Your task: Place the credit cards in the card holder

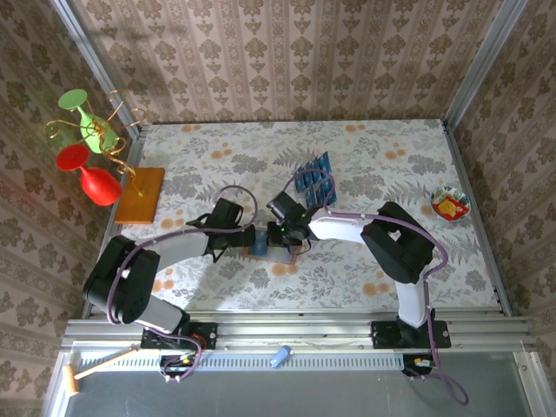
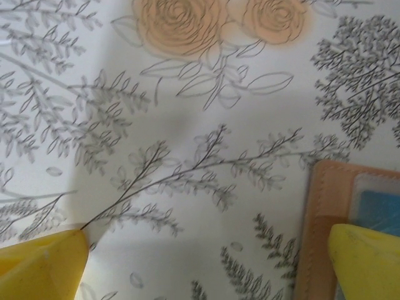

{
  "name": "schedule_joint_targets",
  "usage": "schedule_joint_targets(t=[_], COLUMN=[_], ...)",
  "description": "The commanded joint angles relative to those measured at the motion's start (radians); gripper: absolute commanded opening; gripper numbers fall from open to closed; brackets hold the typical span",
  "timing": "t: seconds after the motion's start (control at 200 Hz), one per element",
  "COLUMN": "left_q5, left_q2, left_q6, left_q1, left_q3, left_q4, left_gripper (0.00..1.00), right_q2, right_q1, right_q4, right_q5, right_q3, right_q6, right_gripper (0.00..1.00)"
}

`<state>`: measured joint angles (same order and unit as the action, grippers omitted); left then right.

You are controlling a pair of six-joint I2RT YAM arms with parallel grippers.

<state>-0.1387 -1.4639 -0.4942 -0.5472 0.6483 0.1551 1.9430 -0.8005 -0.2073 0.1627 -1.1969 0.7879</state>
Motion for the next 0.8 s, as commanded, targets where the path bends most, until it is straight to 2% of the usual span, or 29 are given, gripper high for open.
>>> schedule_joint_targets(t=[0.0, 0.48, 0.7, 0.795], left_q5=[0.012, -0.008, -0.005, -0.005], left_q2=[0.054, 0.098, 0.131, 0.131], left_q6=[-0.017, -0.069, -0.075, -0.077], left_q1=[0.017, 0.026, 0.023, 0.018], left_q3=[0.023, -0.066, -0.069, -0.071], left_q4=[0.105, 0.145, 0.159, 0.156], left_gripper=[1.00, 1.00, 1.00, 1.00], right_q2=[-0.078, -0.134, -0.235, -0.284], right_q1=[0.010, -0.011, -0.011, -0.009], right_q4=[-0.016, 0.009, -0.005, -0.027], right_q5=[-0.006, 0.011, -0.014, -0.036], right_q3=[0.021, 0.089, 0.151, 0.169], right_q6=[-0.011, 0.001, -0.002, -0.002], right_gripper=[0.00, 0.00, 0.00, 0.13])
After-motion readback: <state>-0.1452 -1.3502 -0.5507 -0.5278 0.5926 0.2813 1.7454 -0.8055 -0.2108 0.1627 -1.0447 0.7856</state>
